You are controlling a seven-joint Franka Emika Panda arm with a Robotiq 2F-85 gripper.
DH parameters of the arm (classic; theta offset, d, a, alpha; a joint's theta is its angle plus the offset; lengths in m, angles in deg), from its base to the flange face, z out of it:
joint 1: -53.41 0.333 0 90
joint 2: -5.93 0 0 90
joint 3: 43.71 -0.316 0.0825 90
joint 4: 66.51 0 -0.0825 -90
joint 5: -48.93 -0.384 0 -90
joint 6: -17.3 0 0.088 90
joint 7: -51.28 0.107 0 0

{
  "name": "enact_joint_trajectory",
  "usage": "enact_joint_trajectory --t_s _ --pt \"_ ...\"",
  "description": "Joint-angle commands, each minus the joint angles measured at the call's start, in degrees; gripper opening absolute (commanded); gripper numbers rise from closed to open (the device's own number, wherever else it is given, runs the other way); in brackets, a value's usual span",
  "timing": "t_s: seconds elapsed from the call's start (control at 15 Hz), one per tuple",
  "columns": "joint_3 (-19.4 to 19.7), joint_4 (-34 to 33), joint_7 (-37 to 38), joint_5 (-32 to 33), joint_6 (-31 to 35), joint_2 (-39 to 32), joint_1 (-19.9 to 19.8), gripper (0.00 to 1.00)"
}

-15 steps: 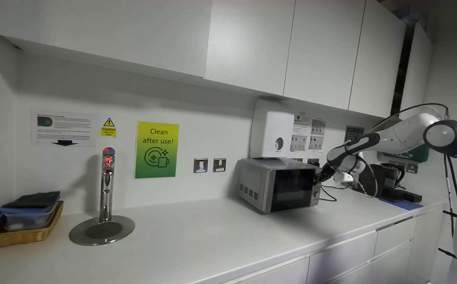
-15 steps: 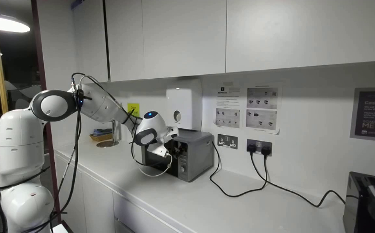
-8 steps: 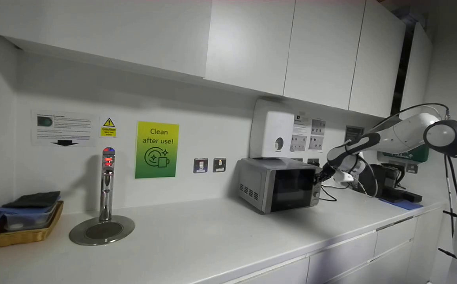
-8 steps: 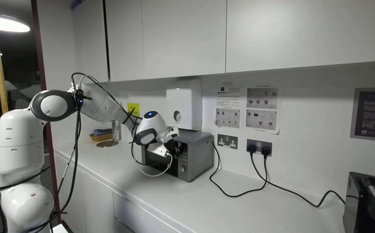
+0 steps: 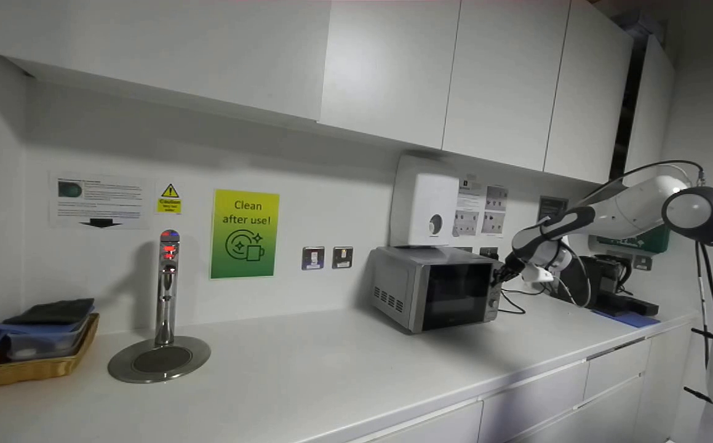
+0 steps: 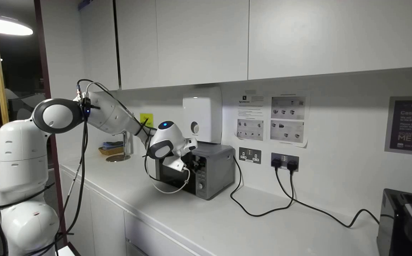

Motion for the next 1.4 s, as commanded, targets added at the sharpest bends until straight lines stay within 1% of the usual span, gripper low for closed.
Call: enact_joint_trajectory --t_s 0.0,0.6,1.33 --pt "0.73 0.35 1.24 1.45 1.34 1.06 -0.22 0.0" --pt "1.29 -0.35 2.36 1.71 1.54 0.14 -0.01 0.0" --pt "1.31 -1.95 6.12 2.64 1.68 -1.23 0.11 0.0"
